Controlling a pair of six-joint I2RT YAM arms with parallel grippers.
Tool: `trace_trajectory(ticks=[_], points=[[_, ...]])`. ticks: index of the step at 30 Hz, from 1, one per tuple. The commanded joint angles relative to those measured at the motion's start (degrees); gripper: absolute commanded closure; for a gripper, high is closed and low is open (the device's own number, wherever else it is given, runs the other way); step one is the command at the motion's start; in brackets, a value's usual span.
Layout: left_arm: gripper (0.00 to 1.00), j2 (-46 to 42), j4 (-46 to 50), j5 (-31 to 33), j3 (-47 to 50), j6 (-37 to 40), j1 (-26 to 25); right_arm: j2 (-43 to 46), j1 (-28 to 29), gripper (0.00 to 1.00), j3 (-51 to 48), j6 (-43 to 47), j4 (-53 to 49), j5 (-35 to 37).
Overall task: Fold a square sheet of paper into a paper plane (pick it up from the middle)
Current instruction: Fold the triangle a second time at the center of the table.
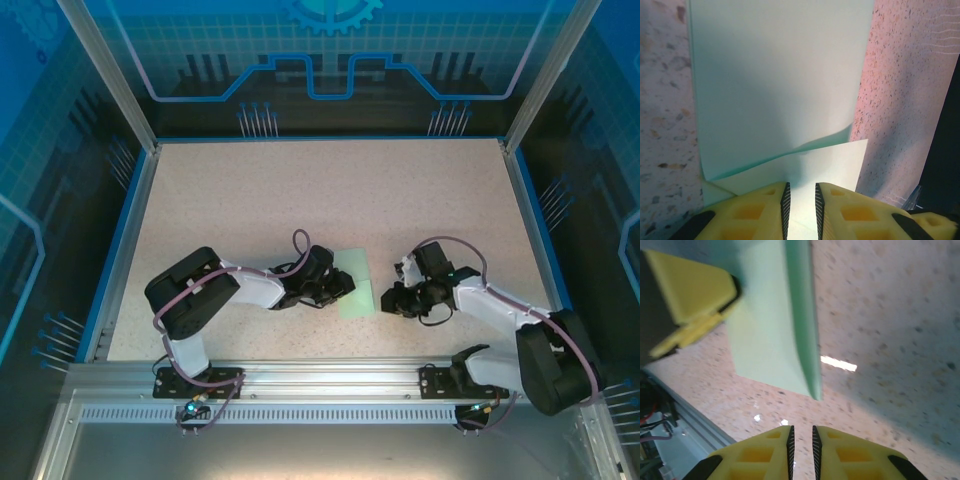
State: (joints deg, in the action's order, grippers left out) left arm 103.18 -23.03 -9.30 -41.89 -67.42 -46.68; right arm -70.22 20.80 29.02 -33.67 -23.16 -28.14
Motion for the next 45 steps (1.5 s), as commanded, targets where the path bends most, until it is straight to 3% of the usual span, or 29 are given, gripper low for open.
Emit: trace_trajectory(ticks=[1,8,13,21,28,33,39,45], points=[[0.75,1.8,4.0,1.0,-0.4,1.1,0.0,-2.8,1.9,0.80,2.9,-2.0,2.7,-3.2],[0.75,1.8,4.3,1.0,-0.6,1.3,0.0,-14.4,4.1,0.82,5.2,-1.5,6.6,-3.7],[0.75,1.7,4.6,1.0,-0.6,1.4,0.0,-17.6,3.8,0.83,4.1,-0.2,5.3,-1.4],[0.75,1.5,5.2,1.3,-0.6,1.7,0.0,-16.0,1.5,0.82,-1.2,-0.2,4.9,-1.1],[0.75,1.7,5.2,1.1,-0.6,1.6,0.0,-7.2,1.2,0.78,0.4,1.5,-5.3,2.1],[0.75,1.5,5.1,1.0,-0.7,1.8,0.0,-7.1,0.8,0.78,1.5,0.6,-3.2,1.6],[0.75,1.0,5.5,0.6,-0.7,2.3,0.0,-6.3,0.8,0.61,6.1,-0.2,1.2,3.5],[0.75,0.6,6.2,0.5,-1.3,2.8,0.0,-11.5,1.3,0.55,9.4,1.3,4.5,1.8]])
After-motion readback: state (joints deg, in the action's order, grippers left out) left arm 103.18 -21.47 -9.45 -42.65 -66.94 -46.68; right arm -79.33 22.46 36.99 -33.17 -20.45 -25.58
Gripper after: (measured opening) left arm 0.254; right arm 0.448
